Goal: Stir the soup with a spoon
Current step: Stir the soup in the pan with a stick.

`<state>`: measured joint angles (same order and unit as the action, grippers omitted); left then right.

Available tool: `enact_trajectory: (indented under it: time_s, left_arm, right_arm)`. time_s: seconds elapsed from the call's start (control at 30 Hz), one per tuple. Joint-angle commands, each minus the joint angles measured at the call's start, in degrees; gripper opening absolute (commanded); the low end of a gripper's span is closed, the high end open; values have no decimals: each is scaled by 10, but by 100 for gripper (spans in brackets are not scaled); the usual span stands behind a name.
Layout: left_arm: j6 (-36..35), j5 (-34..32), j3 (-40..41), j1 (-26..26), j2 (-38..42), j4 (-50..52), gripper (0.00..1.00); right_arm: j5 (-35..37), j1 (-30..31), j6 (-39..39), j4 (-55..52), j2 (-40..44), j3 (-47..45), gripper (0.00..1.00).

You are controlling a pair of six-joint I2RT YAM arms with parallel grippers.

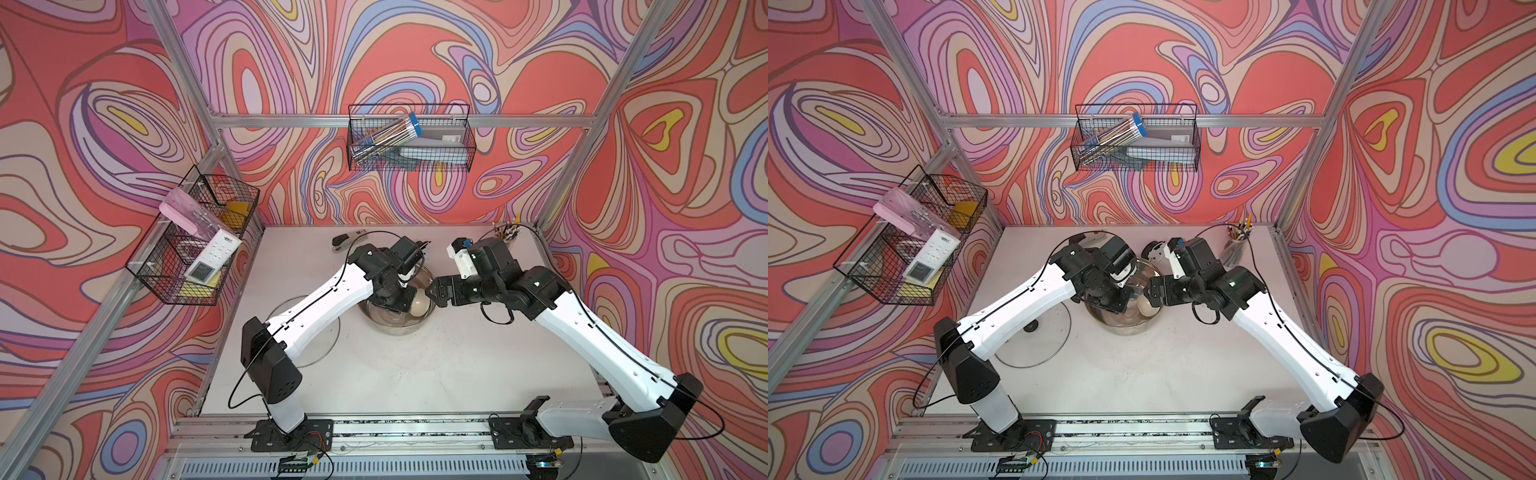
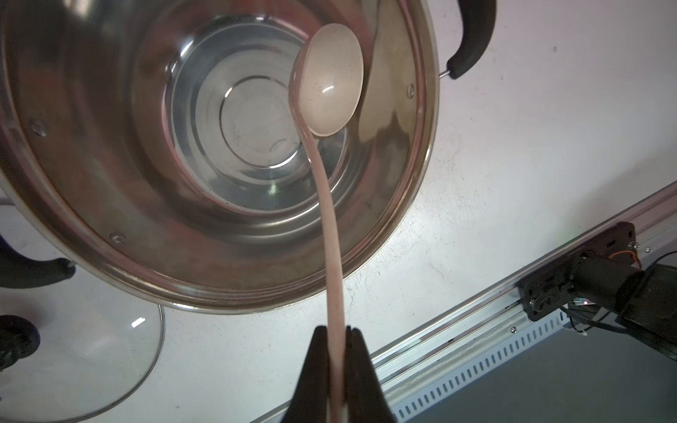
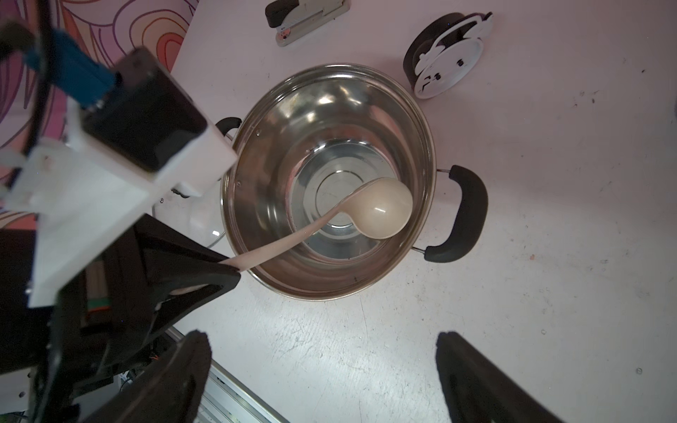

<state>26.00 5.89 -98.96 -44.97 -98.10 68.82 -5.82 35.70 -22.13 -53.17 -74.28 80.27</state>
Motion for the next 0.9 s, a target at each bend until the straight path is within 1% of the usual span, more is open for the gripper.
enact_trajectory:
  time_s: [0.0, 0.17, 0.33, 0.43, 0.63, 0.87]
  left_arm:
    - [18, -2, 32, 0, 54, 7, 0]
    - [35, -27, 64, 0, 99, 34, 0]
    - [47, -87, 68, 1, 118, 81, 0]
    - [49, -112, 62, 10, 120, 95, 0]
    - [43, -154, 33, 27, 102, 109, 0]
    - [26, -165, -19, 40, 50, 93, 0]
  right_arm:
    - [-4, 2, -4, 8, 4, -5, 98]
    - [-14, 2, -8, 14, -1, -9, 98]
    - [-26, 2, -9, 19, -11, -1, 98]
    - [-30, 2, -8, 20, -17, 6, 98]
    - [-34, 3, 0, 15, -22, 12, 98]
    - [-51, 2, 35, 5, -20, -3, 98]
